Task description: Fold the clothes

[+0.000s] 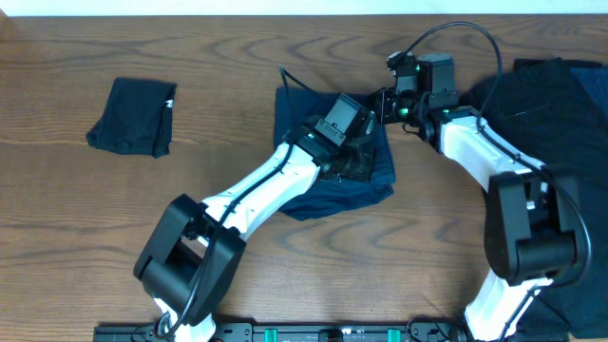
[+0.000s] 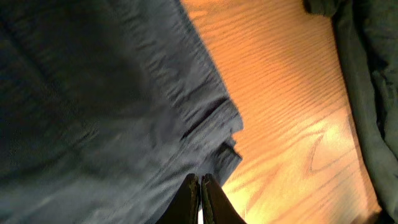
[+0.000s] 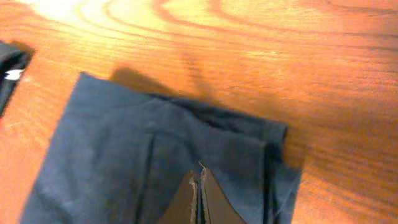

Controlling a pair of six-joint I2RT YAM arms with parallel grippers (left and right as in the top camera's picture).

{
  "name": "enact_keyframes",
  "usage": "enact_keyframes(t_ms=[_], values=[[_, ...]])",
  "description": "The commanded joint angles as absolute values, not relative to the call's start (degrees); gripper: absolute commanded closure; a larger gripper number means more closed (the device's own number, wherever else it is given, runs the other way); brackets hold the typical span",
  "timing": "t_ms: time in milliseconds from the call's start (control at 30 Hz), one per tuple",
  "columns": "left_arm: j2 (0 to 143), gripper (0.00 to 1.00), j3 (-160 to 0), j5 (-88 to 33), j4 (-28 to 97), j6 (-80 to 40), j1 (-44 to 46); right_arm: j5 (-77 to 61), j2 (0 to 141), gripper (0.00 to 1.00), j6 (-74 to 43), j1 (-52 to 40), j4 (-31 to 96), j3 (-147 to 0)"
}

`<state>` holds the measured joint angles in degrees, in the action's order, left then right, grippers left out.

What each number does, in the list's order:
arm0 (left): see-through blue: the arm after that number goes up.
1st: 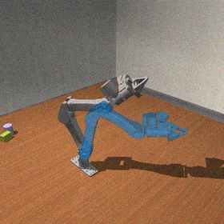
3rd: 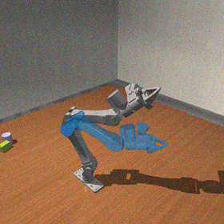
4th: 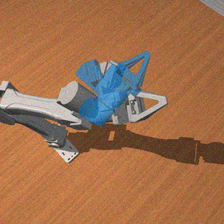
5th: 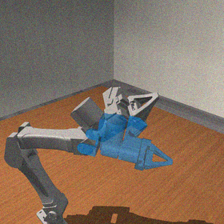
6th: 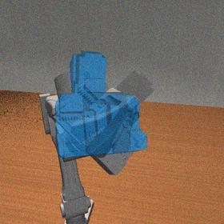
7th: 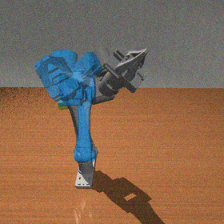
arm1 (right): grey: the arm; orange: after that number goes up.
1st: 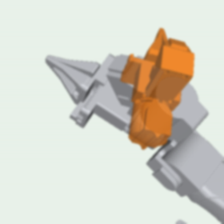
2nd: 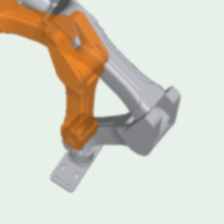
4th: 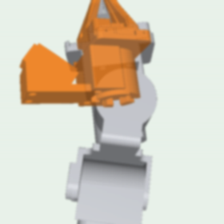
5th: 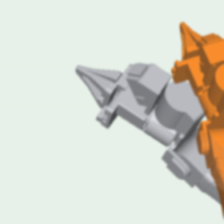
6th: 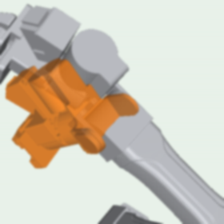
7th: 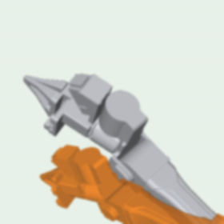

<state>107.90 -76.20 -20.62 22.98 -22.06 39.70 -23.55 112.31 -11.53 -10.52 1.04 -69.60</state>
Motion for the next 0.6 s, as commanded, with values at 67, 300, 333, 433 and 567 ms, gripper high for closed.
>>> enact_keyframes(t_ms=[67,300,333,433,567], values=[[111.37,0.94,-76.07,-20.14,21.71,-21.74,40.88,-21.37,118.34,0.93,-11.09,-10.94,-2.55,-69.47],[117.25,0.94,-76.07,-20.14,22.0,-21.74,41.08,-21.19,123.87,0.92,-11.07,-10.94,-5.76,-69.47],[117.89,0.94,-76.07,-20.16,22.2,-21.71,41.12,-21.21,123.87,0.92,-11.07,-10.94,-5.76,-69.47],[118.98,0.94,-76.07,-20.16,23.05,-21.71,41.34,-21.43,122.69,0.91,-11.07,-10.72,-6.46,-69.6],[118.39,0.94,-76.07,-20.14,23.27,-21.67,41.17,-21.41,117.95,0.84,-11.09,-9.56,-5.87,-69.71]])
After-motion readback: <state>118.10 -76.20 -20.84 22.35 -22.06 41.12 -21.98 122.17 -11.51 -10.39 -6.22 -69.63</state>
